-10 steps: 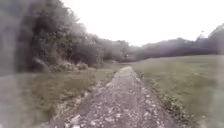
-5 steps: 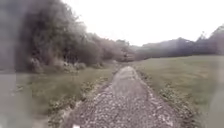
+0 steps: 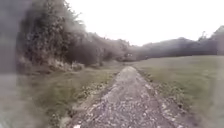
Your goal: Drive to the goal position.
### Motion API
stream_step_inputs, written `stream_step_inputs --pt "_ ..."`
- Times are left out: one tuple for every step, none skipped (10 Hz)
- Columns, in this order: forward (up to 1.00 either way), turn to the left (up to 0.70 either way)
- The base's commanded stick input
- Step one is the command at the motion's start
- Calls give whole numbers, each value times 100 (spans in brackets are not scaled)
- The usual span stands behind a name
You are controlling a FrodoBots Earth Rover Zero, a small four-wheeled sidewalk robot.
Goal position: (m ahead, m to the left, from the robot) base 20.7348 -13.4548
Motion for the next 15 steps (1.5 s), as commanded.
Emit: stream_step_inputs --pt "0 0" --pt "0 0" --pt "0 0" --pt "0 0" --pt "0 0" --pt "0 -69" --pt "0 -100" --pt "0 -100" --pt "0 -100" --pt "0 -100" --pt "0 -100" --pt "0 -100" --pt "0 -100" --pt "0 -100" --pt "0 -100"
